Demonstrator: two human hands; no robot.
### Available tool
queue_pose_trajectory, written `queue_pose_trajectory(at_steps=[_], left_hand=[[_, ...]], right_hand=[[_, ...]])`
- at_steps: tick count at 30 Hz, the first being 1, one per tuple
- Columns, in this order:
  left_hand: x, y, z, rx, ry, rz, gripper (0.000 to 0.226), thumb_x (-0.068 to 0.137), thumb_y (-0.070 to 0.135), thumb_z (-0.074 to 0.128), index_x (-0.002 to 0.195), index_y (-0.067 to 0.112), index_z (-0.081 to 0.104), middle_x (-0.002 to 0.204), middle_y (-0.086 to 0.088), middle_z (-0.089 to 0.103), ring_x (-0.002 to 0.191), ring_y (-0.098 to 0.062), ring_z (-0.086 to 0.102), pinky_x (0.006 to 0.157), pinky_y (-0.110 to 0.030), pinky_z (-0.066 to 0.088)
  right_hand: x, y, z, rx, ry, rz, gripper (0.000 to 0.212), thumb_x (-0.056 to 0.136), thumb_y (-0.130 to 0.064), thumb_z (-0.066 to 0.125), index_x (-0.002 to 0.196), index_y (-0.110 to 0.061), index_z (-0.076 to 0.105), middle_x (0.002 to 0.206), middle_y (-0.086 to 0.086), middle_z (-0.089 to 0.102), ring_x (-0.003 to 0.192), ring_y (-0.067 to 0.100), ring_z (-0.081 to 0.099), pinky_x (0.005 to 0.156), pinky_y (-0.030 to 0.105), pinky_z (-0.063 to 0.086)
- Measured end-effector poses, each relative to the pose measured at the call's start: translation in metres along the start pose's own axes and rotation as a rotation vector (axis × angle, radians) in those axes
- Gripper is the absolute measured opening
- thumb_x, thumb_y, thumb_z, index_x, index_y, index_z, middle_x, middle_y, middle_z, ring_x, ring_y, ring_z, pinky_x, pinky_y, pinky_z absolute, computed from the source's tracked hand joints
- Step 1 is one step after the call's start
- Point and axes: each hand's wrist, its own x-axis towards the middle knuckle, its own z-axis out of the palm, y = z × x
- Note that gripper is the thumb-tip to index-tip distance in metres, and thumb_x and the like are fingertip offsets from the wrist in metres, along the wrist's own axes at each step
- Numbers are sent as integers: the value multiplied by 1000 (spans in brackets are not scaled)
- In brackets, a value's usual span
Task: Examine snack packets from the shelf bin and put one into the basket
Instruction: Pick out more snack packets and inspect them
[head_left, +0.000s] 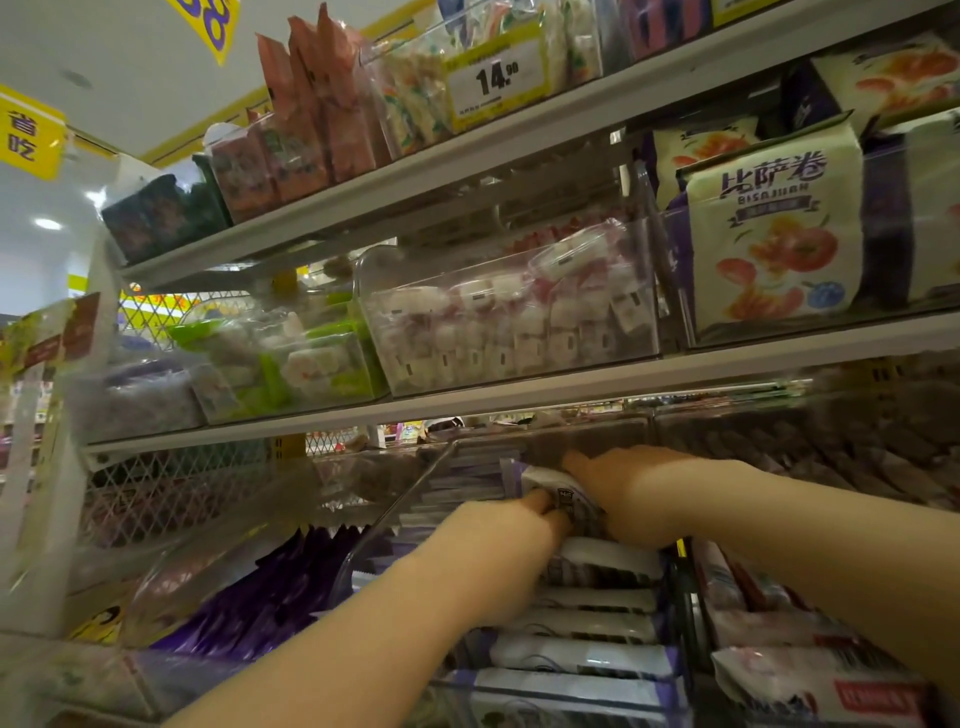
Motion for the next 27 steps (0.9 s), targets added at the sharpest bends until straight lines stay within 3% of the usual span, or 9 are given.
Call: queue_pose_trajectory(at_steps=[5, 8, 11, 14, 18, 21, 24, 27], left_hand=[[-22, -12, 4, 8, 195, 49, 59, 88, 6, 55, 142, 24, 36, 138, -4, 39, 108, -29, 52, 71, -33, 36], [-32, -16, 9, -22, 276, 58, 66, 87, 4, 55, 144, 25, 31, 137, -3, 38, 112, -26, 48, 83, -33, 42], [-33, -18, 11, -32, 284, 52, 71, 85, 4, 57, 146, 27, 27, 134, -1, 37, 111, -23, 46, 91, -33, 41], [-27, -17, 9, -46, 261, 17, 75, 84, 1, 57, 147, 27, 26, 132, -2, 37, 107, -26, 49, 85, -33, 37], [-21, -17, 10, -66, 250, -20, 75, 85, -1, 56, 147, 30, 27, 130, -4, 40, 101, -27, 52, 79, -30, 28], [-19, -17, 13, -73, 264, -40, 68, 89, 4, 55, 146, 30, 29, 130, -3, 41, 103, -28, 54, 83, -33, 36], [-14, -14, 14, -81, 274, -69, 57, 92, 11, 55, 143, 30, 36, 132, -2, 44, 108, -29, 55, 88, -37, 41], [-10, -13, 15, -76, 261, -87, 51, 92, 15, 56, 139, 27, 41, 131, -1, 52, 116, -26, 54, 96, -37, 40]], right_hand=[[5, -4, -3, -14, -86, -16, 40, 95, -21, 53, 134, -19, 44, 122, 8, 57, 106, 25, 57, 90, 34, 48], [8, -2, -3, 75, -108, 19, 34, 100, -34, 44, 130, -20, 52, 121, 7, 60, 107, 24, 57, 97, 37, 47], [9, 0, -3, 61, -130, 65, 37, 99, -39, 42, 123, -17, 59, 117, 7, 61, 102, 23, 57, 89, 33, 46], [12, 5, -5, 56, -141, 76, 37, 98, -39, 44, 115, -13, 63, 105, 5, 63, 88, 18, 54, 79, 28, 44], [16, 9, -5, 166, -86, 78, 47, 94, -57, 43, 101, -16, 65, 82, -3, 56, 81, 15, 54, 73, 24, 41], [16, 10, 0, 229, 12, 26, 31, 98, -47, 44, 93, -23, 63, 74, -8, 52, 69, 8, 49, 61, 20, 39], [17, 13, 1, 259, 28, -16, 26, 102, -33, 40, 101, -20, 62, 84, -4, 59, 77, 13, 55, 73, 25, 46], [19, 16, -3, 183, -71, 36, 32, 99, -42, 44, 93, -17, 64, 79, -2, 57, 73, 13, 52, 75, 28, 46]])
